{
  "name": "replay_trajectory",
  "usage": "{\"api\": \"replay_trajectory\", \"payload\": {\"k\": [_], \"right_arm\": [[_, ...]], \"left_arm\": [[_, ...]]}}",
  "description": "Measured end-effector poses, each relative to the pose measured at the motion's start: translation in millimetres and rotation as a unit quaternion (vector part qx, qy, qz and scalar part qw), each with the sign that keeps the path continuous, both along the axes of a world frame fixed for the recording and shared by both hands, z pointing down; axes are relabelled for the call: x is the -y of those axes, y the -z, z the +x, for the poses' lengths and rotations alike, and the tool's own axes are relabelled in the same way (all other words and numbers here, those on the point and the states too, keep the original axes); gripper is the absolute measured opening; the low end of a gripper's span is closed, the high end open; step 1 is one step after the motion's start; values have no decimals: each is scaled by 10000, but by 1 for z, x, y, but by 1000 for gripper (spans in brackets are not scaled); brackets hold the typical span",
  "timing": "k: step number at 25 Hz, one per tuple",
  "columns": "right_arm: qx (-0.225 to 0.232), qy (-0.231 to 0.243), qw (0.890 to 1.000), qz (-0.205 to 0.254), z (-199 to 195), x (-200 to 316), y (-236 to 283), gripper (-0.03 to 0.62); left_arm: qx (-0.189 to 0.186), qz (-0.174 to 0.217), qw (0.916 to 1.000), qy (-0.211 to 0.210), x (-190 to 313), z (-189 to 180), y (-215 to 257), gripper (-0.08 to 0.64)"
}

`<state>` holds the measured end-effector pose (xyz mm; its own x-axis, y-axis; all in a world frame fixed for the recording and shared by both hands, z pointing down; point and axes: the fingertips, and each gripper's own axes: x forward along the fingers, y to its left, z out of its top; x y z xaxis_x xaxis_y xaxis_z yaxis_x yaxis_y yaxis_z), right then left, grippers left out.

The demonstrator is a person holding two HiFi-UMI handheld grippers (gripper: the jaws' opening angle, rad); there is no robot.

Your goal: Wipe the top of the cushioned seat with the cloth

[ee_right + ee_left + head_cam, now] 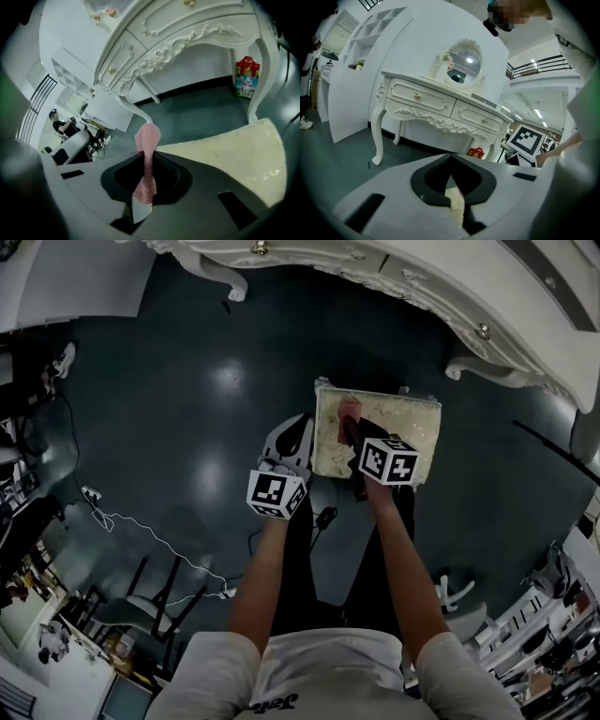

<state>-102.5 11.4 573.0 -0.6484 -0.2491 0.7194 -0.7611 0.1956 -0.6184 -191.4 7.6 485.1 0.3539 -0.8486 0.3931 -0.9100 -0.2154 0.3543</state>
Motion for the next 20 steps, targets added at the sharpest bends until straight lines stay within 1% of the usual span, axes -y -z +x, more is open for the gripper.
{"api": "replay_trajectory", "payload": {"k": [2, 4, 6, 8, 12, 16, 20], "right_arm": [[19, 111, 9998, -140, -25, 3, -21, 26], [-101, 156, 9989, -437, -45, 4, -44, 26], [-473, 304, 9963, -655, -59, 4, -67, 26], [-859, 538, 9924, -694, -69, 6, -83, 26], [-1147, 633, 9884, -767, -79, 11, -101, 25], [-1169, 712, 9877, -754, -81, 13, -102, 25], [-1087, 687, 9899, -598, -69, 13, -96, 25]], "left_arm": [[-36, -20, 10000, 41, 3, -13, -12, 12], [-72, -27, 9999, 107, 7, -26, -23, 12], [-90, -20, 9998, 187, 11, -39, -29, 12], [-96, -28, 9996, 273, 12, -50, -34, 12], [-110, -34, 9993, 358, 8, -59, -40, 12], [-95, -39, 9991, 423, 6, -60, -42, 12], [-78, -89, 9989, 462, 5, -54, -46, 12]]}}
